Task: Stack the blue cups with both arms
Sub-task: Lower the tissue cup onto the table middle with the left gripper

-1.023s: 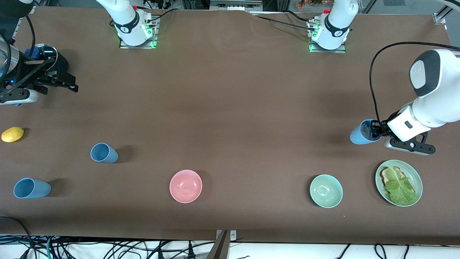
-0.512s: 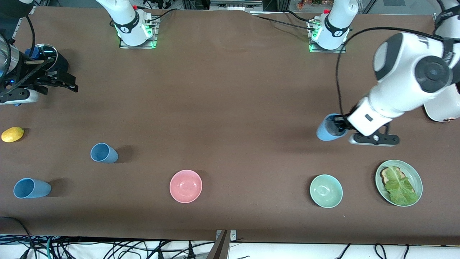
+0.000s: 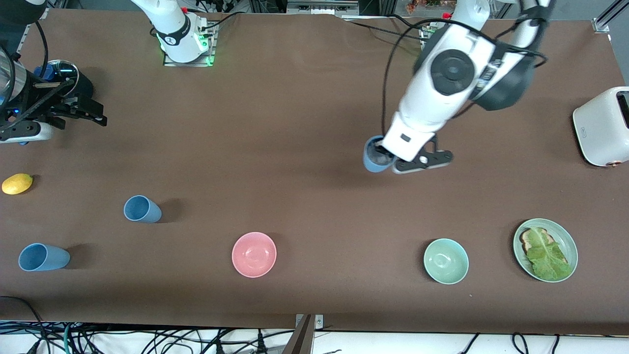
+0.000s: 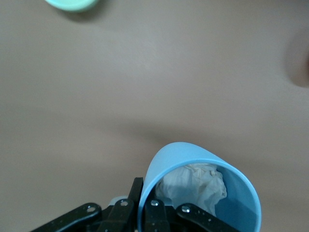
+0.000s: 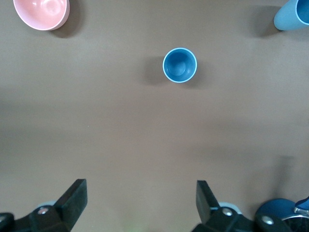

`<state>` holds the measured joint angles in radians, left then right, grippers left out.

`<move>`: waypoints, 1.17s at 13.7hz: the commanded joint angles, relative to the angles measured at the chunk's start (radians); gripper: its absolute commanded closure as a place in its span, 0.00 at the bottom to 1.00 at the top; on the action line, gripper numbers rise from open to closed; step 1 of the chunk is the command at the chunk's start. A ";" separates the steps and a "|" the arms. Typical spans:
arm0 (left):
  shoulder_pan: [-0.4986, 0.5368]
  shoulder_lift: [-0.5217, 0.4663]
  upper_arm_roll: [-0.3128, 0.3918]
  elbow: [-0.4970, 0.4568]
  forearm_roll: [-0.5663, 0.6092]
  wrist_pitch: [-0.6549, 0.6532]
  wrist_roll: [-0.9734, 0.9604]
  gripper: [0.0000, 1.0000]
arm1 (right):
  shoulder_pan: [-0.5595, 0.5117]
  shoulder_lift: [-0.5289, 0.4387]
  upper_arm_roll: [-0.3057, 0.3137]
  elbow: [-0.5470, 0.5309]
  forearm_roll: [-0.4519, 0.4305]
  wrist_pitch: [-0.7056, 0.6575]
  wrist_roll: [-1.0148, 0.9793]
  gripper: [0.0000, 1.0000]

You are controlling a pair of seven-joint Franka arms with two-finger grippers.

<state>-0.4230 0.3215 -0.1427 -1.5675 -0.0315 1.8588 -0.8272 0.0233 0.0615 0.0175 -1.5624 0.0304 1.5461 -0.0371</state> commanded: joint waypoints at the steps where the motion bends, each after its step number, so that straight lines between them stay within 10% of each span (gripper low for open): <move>1: -0.103 0.088 0.011 0.111 0.015 0.003 -0.195 1.00 | -0.003 -0.012 0.002 -0.007 0.017 0.011 0.009 0.00; 16: -0.336 0.326 0.017 0.138 0.128 0.287 -0.690 1.00 | -0.011 0.030 -0.004 -0.005 0.008 0.011 0.009 0.00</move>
<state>-0.7446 0.6125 -0.1380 -1.4710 0.0529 2.1377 -1.4861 0.0146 0.0819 0.0098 -1.5644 0.0304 1.5511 -0.0368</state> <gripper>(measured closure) 0.947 0.000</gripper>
